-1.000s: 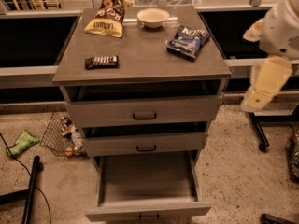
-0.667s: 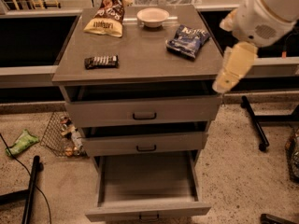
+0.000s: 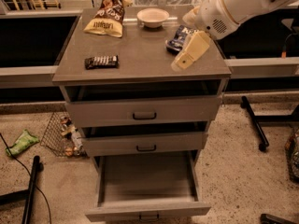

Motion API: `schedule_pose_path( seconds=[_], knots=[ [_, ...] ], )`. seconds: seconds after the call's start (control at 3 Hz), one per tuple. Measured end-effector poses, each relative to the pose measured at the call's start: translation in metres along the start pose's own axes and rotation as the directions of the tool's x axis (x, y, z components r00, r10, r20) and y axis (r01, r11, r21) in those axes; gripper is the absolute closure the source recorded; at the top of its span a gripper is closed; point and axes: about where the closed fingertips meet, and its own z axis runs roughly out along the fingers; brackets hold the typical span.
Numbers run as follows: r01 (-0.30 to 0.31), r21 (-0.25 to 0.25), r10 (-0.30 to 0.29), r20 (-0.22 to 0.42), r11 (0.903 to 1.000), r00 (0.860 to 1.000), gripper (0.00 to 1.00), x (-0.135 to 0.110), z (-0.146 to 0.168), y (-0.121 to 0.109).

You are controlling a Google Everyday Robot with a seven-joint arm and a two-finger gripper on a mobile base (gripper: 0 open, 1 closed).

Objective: Place rxbar chocolate into bottom drawer

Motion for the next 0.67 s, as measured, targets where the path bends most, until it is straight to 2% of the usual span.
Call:
schedule_pose_path(
  seconds=[0.33,0.67],
  knots=[
    [0.0,0.0,0.0,0.0,1.0,1.0,0.0,0.0,0.0,0.0],
    [-0.02,-0.003,0.02,0.022,0.9998,1.0,0.0,-0.002,0.028,-0.014]
  ],
)
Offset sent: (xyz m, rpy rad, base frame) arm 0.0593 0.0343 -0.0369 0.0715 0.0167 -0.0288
